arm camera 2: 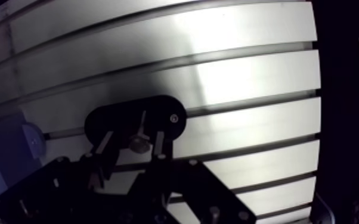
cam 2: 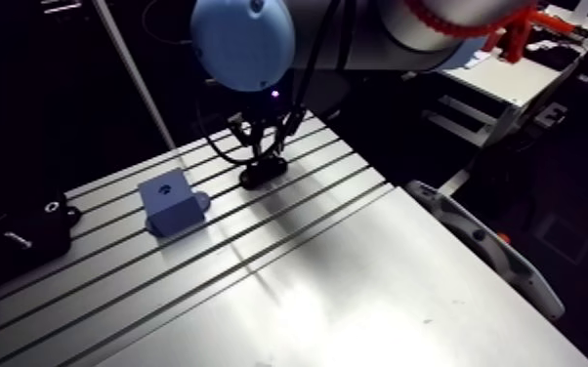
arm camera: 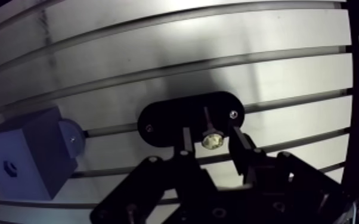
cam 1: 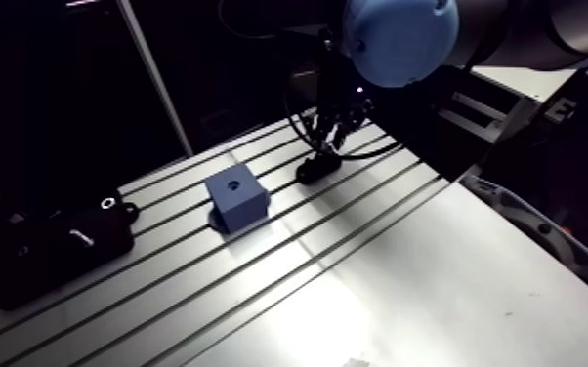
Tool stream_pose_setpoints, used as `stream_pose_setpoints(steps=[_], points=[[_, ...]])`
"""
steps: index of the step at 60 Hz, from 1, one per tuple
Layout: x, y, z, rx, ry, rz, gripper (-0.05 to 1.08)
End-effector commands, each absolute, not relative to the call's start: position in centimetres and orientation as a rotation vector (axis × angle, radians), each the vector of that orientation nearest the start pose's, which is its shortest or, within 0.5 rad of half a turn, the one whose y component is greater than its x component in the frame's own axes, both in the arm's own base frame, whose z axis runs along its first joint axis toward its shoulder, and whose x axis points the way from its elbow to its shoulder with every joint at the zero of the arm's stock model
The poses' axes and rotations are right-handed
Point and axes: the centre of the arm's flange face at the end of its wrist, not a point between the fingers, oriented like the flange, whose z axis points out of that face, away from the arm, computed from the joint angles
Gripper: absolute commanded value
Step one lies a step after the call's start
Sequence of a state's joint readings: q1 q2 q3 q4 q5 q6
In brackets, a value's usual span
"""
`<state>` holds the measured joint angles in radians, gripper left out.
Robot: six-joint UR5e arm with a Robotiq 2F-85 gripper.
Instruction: Pick up the M10 bolt and insert it into the hex recess until seated.
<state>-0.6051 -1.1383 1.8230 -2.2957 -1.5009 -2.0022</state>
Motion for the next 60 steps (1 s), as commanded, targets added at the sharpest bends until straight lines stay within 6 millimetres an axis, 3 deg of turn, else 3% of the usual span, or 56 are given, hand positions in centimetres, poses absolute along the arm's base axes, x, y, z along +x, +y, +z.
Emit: stream_pose_setpoints(steps=[1,60], points=[[-56.18,21.78,20.39,0.274,3.196,-0.065,0.57],[-56.04,21.90,20.43,0.272,3.188,-0.038,0.60]])
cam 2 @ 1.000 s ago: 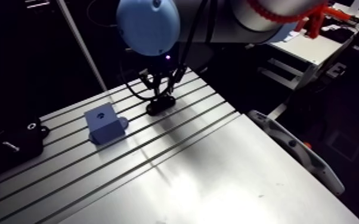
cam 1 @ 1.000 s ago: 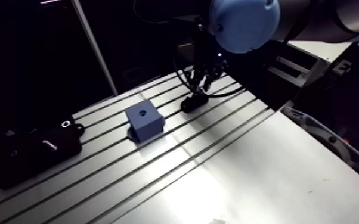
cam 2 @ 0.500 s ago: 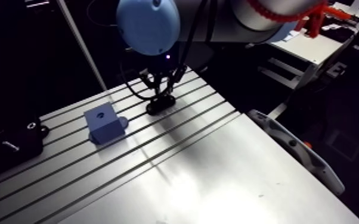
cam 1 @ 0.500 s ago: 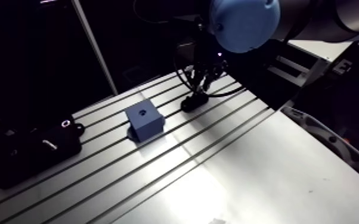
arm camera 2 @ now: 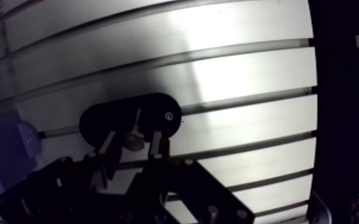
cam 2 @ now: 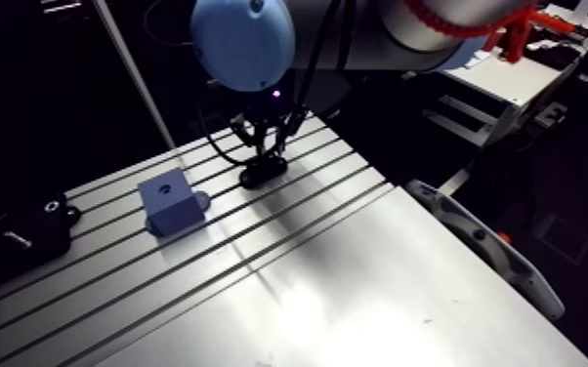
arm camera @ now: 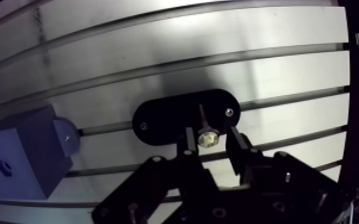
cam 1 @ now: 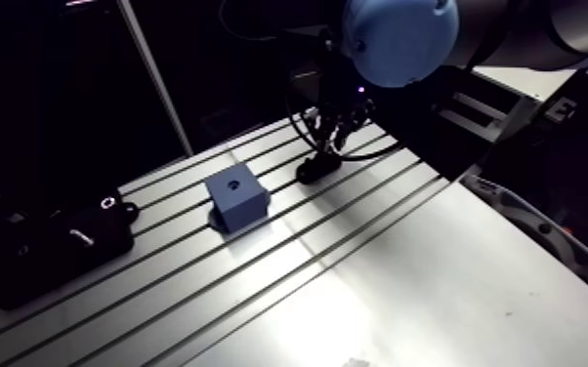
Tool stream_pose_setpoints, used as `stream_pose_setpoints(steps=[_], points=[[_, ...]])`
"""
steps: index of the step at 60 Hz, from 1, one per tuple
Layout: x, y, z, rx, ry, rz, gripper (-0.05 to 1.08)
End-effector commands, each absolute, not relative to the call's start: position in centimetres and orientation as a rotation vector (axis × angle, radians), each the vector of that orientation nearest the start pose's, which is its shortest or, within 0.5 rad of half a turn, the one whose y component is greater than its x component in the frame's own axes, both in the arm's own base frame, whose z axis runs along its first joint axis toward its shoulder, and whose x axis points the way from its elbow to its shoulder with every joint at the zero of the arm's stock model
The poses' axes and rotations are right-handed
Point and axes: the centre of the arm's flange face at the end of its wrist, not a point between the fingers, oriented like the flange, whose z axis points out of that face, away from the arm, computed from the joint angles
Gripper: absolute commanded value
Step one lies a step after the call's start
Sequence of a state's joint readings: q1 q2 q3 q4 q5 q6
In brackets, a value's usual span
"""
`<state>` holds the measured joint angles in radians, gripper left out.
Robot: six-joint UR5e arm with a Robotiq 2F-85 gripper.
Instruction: Pick up the M10 bolt and insert it into the hex recess until seated.
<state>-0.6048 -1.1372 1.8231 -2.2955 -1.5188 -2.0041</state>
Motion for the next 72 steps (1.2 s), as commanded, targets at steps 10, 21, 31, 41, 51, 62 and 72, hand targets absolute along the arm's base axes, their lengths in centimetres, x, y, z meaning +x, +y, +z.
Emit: stream_pose_setpoints(steps=[10,21,31,41,51,62,72], points=[[-56.04,21.89,20.43,0.270,3.189,-0.040,0.62],[-56.12,21.71,20.43,0.265,3.191,-0.043,0.62],[-56.12,21.69,20.42,0.265,3.191,-0.045,0.63],[-56.16,21.62,20.42,0.262,3.191,-0.045,0.64],[-56.12,21.71,20.43,0.265,3.191,-0.043,0.64],[-56.12,21.69,20.52,0.265,3.193,-0.043,0.67],[-56.11,21.70,20.52,0.265,3.192,-0.041,0.67]])
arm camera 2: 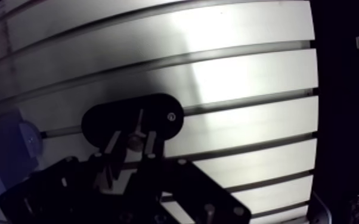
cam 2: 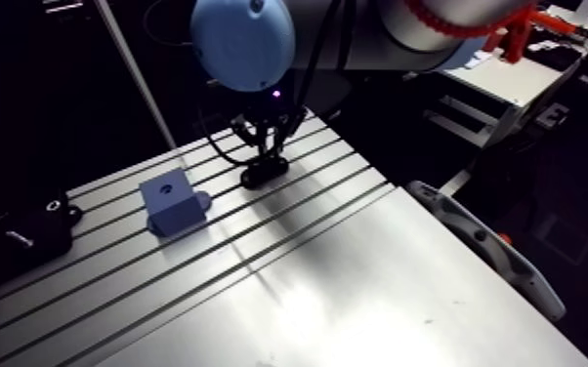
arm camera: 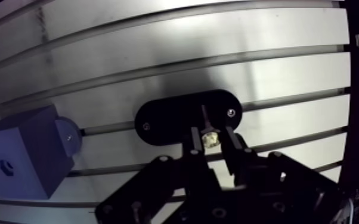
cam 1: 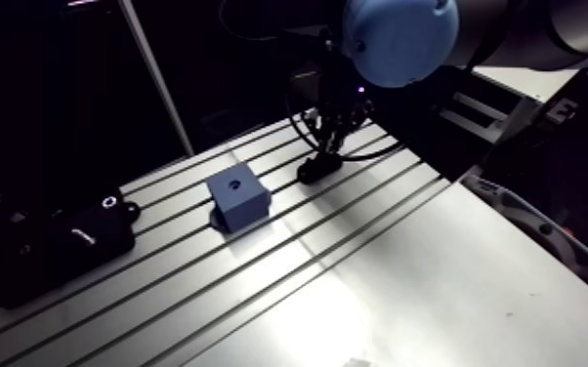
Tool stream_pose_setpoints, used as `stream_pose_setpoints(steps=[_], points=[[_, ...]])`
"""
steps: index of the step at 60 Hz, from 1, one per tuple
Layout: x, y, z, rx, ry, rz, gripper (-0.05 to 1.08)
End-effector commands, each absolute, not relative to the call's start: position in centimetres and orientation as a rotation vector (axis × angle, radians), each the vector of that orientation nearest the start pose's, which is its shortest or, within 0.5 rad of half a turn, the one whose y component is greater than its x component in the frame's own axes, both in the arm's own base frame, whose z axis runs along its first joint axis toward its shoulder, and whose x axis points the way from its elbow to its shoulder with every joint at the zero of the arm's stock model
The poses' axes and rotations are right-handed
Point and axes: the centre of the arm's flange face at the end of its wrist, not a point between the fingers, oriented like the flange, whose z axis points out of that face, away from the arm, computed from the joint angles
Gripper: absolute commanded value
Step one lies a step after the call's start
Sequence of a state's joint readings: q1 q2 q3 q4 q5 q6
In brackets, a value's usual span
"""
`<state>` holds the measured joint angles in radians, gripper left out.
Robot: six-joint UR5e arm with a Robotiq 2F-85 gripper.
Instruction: Pick up the M10 bolt and insert it into the hex recess until seated.
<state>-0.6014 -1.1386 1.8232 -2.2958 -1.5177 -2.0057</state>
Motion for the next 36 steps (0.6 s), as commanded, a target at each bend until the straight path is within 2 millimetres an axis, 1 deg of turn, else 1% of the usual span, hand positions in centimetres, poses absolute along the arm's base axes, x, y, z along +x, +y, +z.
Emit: stream_pose_setpoints(steps=[1,36], points=[[-56.11,21.70,20.52,0.265,3.192,-0.041,0.67],[-56.12,21.69,20.43,0.264,3.190,-0.043,0.67]])
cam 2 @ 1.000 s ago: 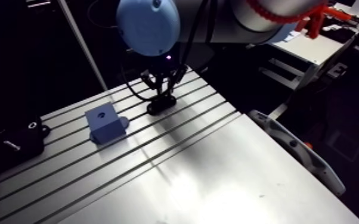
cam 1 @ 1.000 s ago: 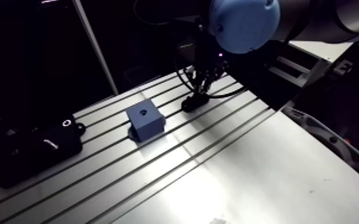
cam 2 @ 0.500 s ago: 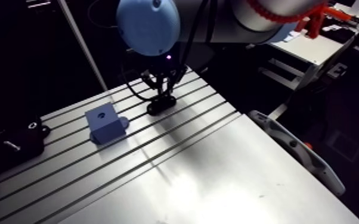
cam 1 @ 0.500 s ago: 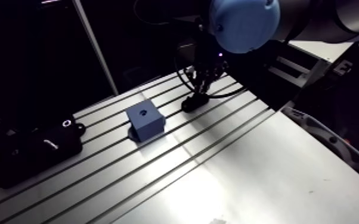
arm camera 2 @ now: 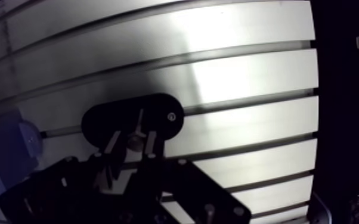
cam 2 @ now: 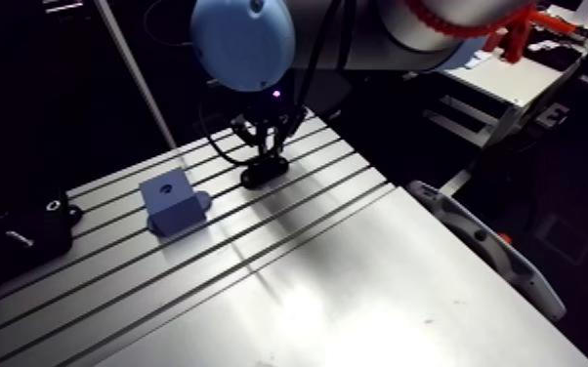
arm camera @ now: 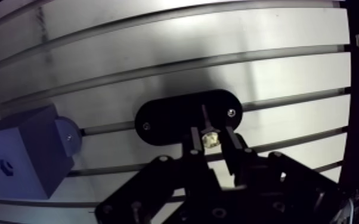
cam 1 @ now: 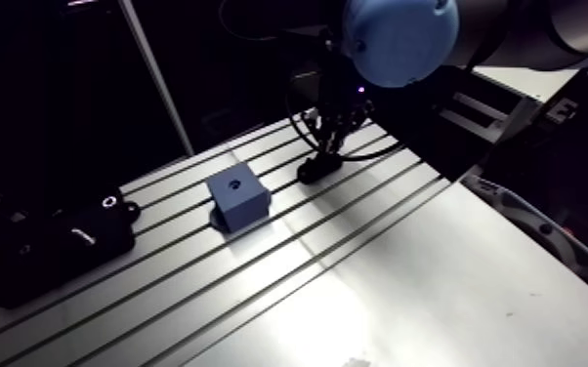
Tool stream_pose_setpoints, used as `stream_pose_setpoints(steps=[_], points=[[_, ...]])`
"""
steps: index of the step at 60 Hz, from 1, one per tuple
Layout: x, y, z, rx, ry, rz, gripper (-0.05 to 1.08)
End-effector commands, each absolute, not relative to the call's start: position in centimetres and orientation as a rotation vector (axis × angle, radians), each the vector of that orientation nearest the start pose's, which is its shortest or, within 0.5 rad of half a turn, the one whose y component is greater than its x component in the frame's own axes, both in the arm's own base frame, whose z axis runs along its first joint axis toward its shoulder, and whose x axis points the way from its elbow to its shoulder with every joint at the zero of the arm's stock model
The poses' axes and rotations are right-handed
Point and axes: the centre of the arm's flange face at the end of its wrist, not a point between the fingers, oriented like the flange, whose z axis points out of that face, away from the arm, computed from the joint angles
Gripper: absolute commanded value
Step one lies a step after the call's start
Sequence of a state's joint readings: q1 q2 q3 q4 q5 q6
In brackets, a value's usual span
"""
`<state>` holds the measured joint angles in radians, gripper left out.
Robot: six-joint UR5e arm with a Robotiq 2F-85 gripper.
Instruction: Pick up the M10 bolt and insert it into the hex recess until seated.
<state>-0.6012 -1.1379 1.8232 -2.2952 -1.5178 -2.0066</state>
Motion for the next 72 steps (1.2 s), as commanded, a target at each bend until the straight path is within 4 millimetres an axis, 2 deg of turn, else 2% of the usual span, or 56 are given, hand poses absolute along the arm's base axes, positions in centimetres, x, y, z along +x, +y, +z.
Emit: stream_pose_setpoints(steps=[1,72], points=[[-56.12,21.69,20.43,0.264,3.190,-0.043,0.67],[-56.05,21.70,20.44,0.265,3.189,-0.039,0.72]])
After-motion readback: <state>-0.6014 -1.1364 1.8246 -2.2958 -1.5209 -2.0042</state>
